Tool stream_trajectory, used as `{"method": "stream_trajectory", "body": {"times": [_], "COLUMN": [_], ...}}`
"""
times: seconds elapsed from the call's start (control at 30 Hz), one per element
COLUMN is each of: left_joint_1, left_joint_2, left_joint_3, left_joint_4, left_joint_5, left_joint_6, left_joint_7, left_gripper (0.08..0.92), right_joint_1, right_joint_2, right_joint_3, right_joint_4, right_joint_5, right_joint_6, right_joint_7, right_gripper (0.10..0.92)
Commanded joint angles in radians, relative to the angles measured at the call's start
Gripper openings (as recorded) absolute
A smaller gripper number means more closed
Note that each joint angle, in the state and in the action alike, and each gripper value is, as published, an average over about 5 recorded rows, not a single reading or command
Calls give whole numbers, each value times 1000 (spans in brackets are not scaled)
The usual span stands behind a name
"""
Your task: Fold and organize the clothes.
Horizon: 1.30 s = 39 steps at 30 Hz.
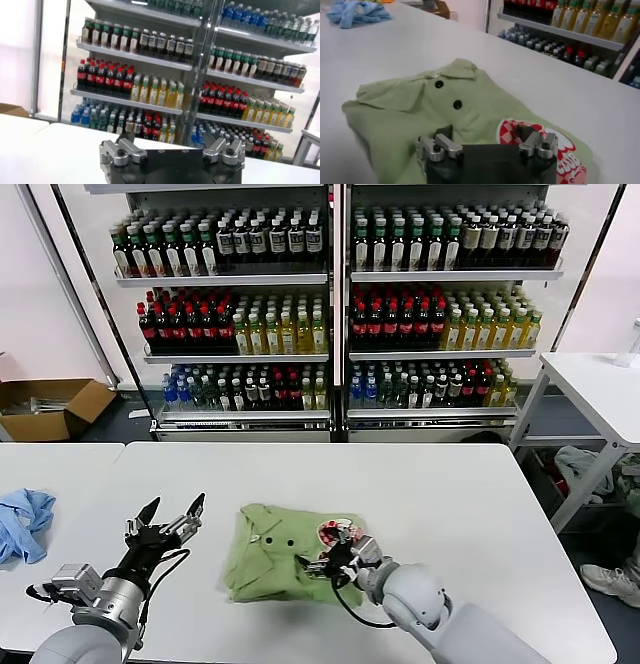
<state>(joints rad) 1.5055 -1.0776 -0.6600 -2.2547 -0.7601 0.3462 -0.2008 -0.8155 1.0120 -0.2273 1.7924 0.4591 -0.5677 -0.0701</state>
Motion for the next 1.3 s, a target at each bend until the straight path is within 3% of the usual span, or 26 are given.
{"method": "stream_trajectory", "body": {"times": [0.03, 0.33, 0.6, 0.73, 1.07, 1.3], "left_joint_1": [-2, 3, 7, 2, -16, 8], "left_joint_2": [0, 1, -3, -2, 6, -19], "left_joint_3": [3, 2, -7, -5, -11, -42], "left_joint_4": [-4, -15, -17, -7, 31, 81], "left_joint_5": [0, 1, 0, 0, 15, 92], "left_joint_6": [1, 4, 3, 2, -11, -55], "left_joint_7": [-1, -4, -3, -1, 33, 154], "left_gripper": [823, 823, 823, 823, 823, 823], "right_joint_1": [-36, 17, 11, 10, -92, -432], "right_joint_2": [-68, 74, 78, 72, -17, -17], "right_joint_3": [82, -35, -136, -110, 260, 710], "right_joint_4": [104, 94, -24, 2, 338, 340], "right_joint_5": [87, 120, -2, 3, 122, 104], "right_joint_6": [-9, 32, -12, -3, 159, 295], "right_joint_7": [21, 58, 33, 49, 97, 39], "right_gripper": [823, 823, 823, 823, 823, 823]}}
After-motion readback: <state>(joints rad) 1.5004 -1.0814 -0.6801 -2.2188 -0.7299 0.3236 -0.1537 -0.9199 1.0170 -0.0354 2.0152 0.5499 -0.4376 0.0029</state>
